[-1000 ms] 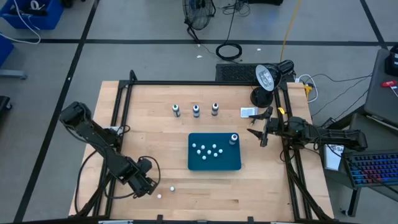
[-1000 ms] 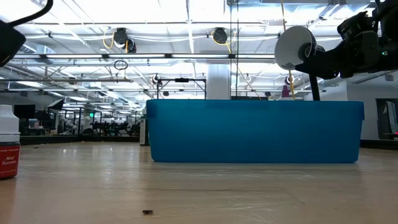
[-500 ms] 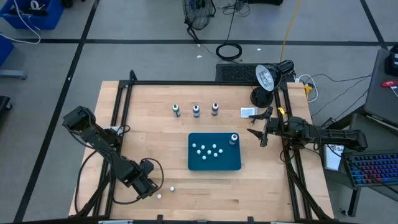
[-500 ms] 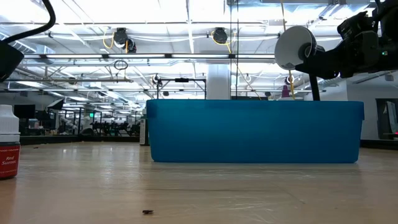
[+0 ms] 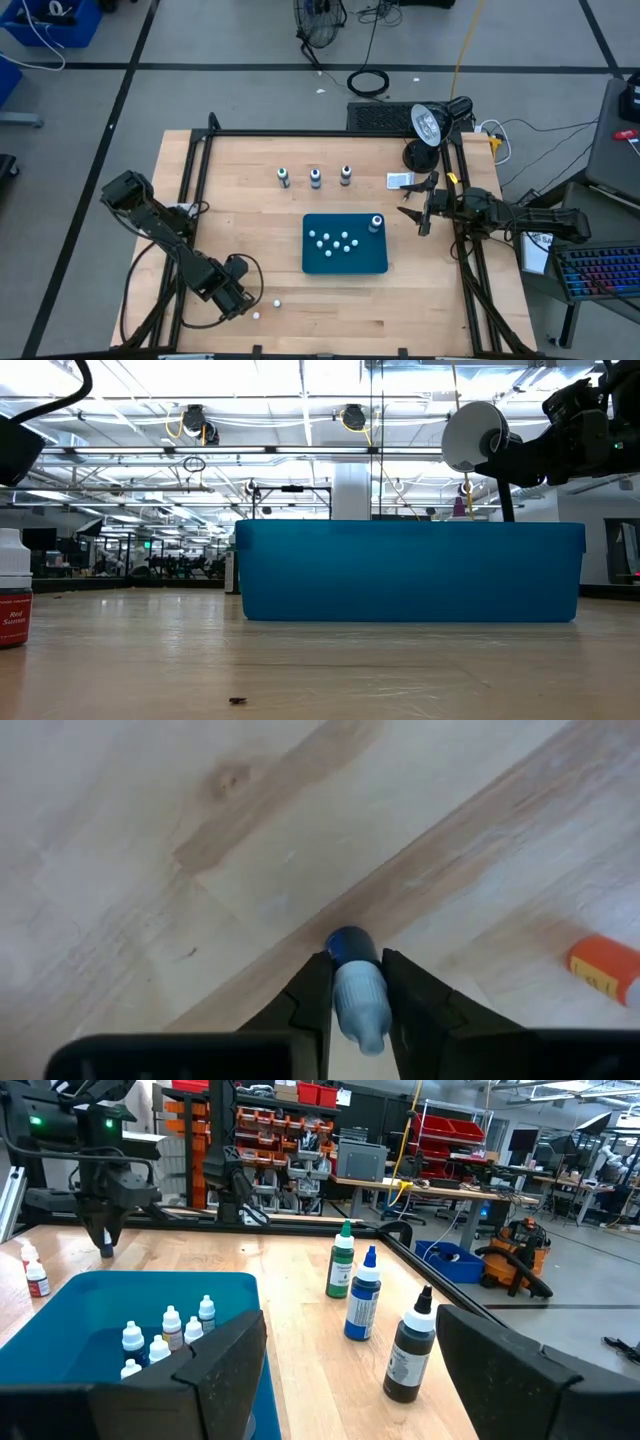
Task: Pick & Place food coloring
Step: Put the small blue food coloring bottle into the blue bin
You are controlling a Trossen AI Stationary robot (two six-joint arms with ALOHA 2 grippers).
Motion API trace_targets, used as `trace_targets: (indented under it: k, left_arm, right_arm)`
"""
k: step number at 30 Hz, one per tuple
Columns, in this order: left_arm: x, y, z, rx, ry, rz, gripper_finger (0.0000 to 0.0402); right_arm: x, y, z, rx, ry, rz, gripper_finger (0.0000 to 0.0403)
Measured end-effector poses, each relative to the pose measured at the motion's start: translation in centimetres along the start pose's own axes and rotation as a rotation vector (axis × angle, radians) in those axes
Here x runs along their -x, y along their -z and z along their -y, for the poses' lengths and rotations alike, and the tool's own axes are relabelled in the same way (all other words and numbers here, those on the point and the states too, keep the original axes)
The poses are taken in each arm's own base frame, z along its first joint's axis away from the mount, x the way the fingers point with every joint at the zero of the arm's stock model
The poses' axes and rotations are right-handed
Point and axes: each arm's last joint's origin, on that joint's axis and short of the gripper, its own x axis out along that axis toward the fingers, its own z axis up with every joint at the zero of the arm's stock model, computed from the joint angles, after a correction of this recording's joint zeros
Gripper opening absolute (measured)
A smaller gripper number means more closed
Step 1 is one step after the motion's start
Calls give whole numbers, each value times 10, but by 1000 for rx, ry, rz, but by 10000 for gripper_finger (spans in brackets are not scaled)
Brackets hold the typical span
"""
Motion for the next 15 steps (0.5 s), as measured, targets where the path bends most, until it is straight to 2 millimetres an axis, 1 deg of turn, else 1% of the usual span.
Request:
trace_targets:
  k: [4,7,10,15]
  left_arm:
    - [1,-7,1,-13,2,22,69]
    - [11,-19,5,-58,27,39,69]
    - [31,-38,13,-130,57,87,69]
    - [70,-88,35,-299,161,187,69]
  right_arm:
    - [0,0,0,0,0,0,279]
    - [0,0,0,0,0,0,279]
    - [0,0,0,0,0,0,279]
    - [0,0,0,0,0,0,279]
